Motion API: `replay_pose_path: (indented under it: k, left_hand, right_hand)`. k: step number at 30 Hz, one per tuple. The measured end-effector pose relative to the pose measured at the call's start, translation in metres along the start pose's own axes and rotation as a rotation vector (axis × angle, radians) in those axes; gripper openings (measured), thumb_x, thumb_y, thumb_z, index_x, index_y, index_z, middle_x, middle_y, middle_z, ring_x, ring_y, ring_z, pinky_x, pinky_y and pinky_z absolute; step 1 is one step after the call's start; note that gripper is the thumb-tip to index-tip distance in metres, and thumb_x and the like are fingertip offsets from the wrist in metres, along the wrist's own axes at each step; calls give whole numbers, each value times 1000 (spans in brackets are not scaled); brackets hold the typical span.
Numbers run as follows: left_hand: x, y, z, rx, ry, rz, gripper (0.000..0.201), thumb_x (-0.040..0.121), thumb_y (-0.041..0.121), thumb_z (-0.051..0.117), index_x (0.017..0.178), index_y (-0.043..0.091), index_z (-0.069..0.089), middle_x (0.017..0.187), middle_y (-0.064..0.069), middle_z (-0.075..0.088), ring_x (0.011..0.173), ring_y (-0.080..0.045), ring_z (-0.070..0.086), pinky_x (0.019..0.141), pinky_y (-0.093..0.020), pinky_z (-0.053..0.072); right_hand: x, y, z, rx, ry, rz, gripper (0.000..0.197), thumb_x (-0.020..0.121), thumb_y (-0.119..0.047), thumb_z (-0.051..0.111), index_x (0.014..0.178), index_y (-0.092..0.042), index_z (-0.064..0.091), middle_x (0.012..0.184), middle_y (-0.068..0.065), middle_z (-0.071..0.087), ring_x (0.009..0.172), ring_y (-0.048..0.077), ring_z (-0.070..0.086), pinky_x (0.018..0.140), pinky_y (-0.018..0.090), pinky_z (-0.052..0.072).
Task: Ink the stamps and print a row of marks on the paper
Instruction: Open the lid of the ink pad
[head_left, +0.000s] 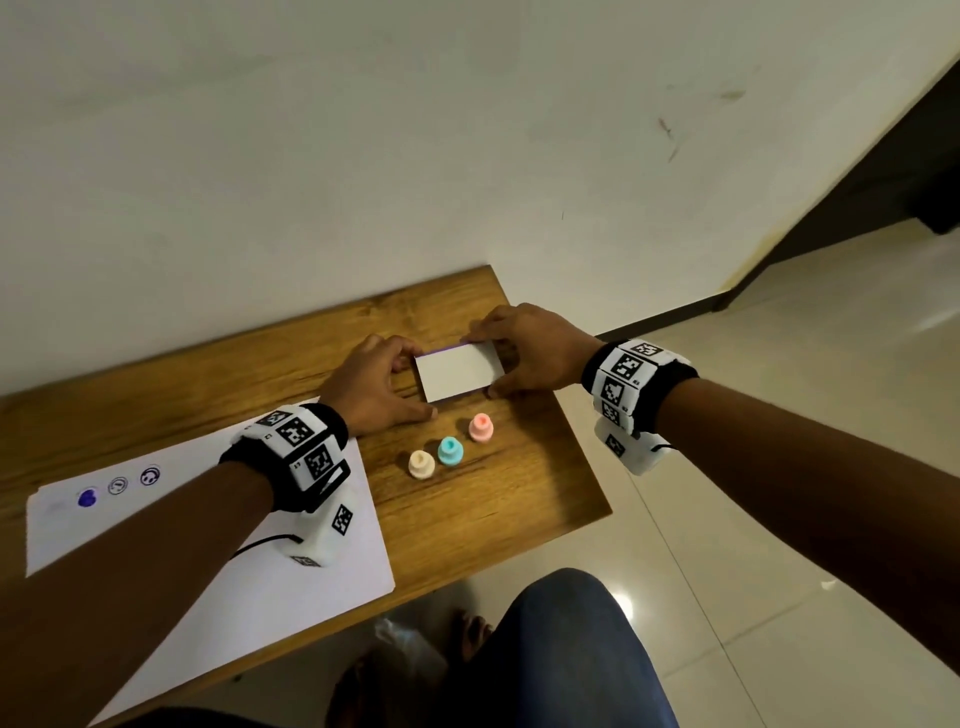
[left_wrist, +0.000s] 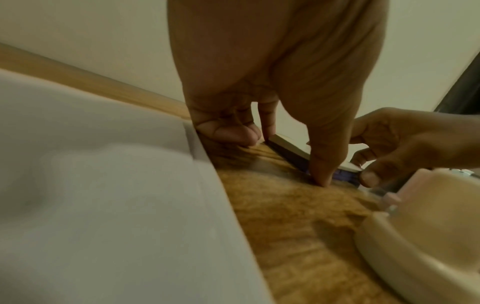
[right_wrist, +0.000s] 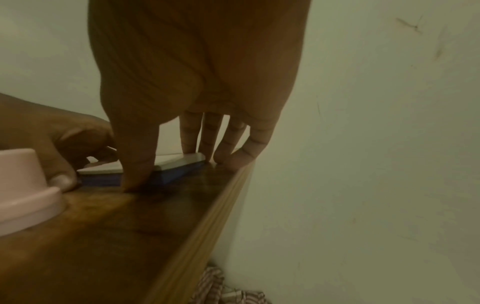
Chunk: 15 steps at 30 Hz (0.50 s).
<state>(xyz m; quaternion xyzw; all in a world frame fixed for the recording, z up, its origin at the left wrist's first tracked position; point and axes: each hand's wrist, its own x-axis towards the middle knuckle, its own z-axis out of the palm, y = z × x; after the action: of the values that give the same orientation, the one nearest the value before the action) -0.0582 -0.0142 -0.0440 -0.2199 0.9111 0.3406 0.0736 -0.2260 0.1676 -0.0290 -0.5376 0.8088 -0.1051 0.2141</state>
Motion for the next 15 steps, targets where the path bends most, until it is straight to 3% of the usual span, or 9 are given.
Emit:
replay_pose_path:
  k: [7,10,15]
  left_hand:
    - [1,-3,-1,-49,-27,-11,79,60,38,89,129,29,51,118,4,46,114,-13,52,91,-38,51]
    - [1,-3,-3,-70,-37,-20,80,60,37,89,130,30,51,117,3,47,114,-15,52,93,-41,51]
    - [-1,-2,-3,-89,-19,-53,90,58,40,89,136,29,45,115,1,49,108,-18,54,91,-43,52]
  right_hand:
    - [-1,4,-10,140,-51,11,64,79,-40,79,138,-28,57,137,-3,59,122,15,52,97,29,43]
    - [-2,8,-12,292,4,75,53,79,-38,80,129,-26,66,128,-7,67,114,10,59,93,22,43]
    - [0,9,-18,476,57,104,30,89,-36,71,116,-23,75,111,-7,75,101,5,66,89,22,52]
